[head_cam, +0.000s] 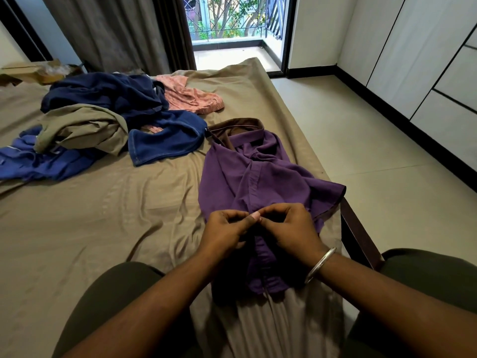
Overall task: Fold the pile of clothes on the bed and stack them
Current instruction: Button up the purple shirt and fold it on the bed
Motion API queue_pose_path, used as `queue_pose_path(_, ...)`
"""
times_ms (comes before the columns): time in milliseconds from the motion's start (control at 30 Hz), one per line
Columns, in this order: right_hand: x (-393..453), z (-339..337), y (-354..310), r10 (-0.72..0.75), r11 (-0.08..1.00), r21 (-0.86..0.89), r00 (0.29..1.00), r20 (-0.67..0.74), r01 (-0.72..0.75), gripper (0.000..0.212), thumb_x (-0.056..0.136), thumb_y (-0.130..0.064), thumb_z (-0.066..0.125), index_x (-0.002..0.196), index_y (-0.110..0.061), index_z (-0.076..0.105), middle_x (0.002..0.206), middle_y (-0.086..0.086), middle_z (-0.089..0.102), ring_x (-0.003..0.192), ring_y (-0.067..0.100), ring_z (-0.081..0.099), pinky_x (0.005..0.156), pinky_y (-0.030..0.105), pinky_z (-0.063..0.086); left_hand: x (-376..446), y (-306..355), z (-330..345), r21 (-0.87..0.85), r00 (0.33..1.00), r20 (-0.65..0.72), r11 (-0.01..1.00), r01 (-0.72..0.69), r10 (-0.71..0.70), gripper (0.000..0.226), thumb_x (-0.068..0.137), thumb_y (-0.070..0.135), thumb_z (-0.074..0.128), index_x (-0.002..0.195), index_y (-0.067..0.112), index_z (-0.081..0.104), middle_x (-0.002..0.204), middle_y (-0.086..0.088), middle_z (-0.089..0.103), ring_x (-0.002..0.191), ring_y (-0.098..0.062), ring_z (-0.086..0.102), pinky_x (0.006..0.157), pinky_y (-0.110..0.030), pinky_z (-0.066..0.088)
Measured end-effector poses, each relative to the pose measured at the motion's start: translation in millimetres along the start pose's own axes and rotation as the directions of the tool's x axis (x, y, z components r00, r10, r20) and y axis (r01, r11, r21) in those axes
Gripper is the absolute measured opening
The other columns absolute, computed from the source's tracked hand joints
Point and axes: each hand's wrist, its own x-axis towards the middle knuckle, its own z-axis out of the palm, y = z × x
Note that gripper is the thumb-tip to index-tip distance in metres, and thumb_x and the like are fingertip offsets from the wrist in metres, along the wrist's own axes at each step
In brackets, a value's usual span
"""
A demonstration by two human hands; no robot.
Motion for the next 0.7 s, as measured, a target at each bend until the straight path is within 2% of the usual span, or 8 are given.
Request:
queue_pose_path(167,-1.3,-0.5,-6.6,-0.012,1.000,-0.028,1.000,0.018,0.013,0.018,0.074,-0.012,0.084,0.090,-0.019,0.079,0.084,-0.006,0.077,0.081,0.004,0.072,0.084,0.031,0.059,-0.4,2.8,-1.9,-0.073,0.998,-0.037,0.996,0.057,-0.059,0.011,0.089,0.009,0.069,0.079,0.006,0.072,0.062,-0.005,0.066,0.049,-0.011,0.057,0.044,-0.018,0.040)
queue_pose_path(300,0.1,-0.7,-6.6,0.008,1.000,0.025,1.000,0.008,-0.009,0.019,0.069,-0.011,0.088,0.083,-0.020,0.078,0.081,-0.004,0.076,0.080,0.008,0.073,0.084,0.032,0.059,0.6,2.5,-3.8,-0.111,0.991,-0.010,0.985,0.132,-0.134,0.013,0.091,0.009,0.066,0.078,0.009,0.071,0.071,-0.009,0.068,0.061,-0.018,0.063,0.055,-0.026,0.049)
queue_pose_path(433,0.2,0.2,-7.1,0.016,1.000,0.003,0.999,0.033,-0.017,0.020,0.070,-0.010,0.087,0.086,-0.016,0.078,0.082,-0.003,0.076,0.079,0.007,0.072,0.082,0.028,0.059,0.4,-0.2,-1.5,-0.149,0.975,-0.009,0.965,0.216,-0.220,0.020,0.095,0.006,0.058,0.076,0.009,0.065,0.055,0.002,0.065,0.046,-0.006,0.059,0.047,-0.019,0.047)
queue_pose_path(567,1.9,2.3,-3.8,0.024,0.999,0.046,0.998,0.050,-0.026,0.016,0.071,-0.009,0.086,0.085,-0.014,0.078,0.081,0.001,0.076,0.082,0.014,0.073,0.084,0.036,0.060,1.4,-4.3,0.0,-0.143,0.962,-0.030,0.954,0.264,-0.271,0.033,0.097,0.009,0.057,0.066,0.012,0.070,0.058,-0.001,0.064,0.058,-0.015,0.054,0.057,-0.023,0.041)
queue_pose_path(633,1.7,2.6,-1.9,0.033,0.997,0.071,0.997,0.070,-0.038,0.014,0.073,-0.013,0.086,0.085,-0.013,0.078,0.079,0.003,0.076,0.080,0.019,0.073,0.078,0.038,0.060,0.9,-5.2,-0.6,-0.118,0.968,-0.024,0.962,0.246,-0.251,0.039,0.096,0.009,0.057,0.061,0.012,0.073,0.063,-0.009,0.062,0.055,-0.018,0.051,0.052,-0.022,0.039)
queue_pose_path(700,0.7,1.7,-2.5,0.027,0.996,0.088,0.997,0.069,-0.033,0.014,0.074,-0.020,0.085,0.083,-0.012,0.078,0.075,0.004,0.075,0.071,0.018,0.072,0.065,0.030,0.058,0.3,-4.1,-1.0,-0.116,0.977,-0.024,0.971,0.208,-0.212,0.030,0.095,0.006,0.056,0.069,0.007,0.072,0.065,-0.013,0.065,0.051,-0.019,0.059,0.048,-0.022,0.047)
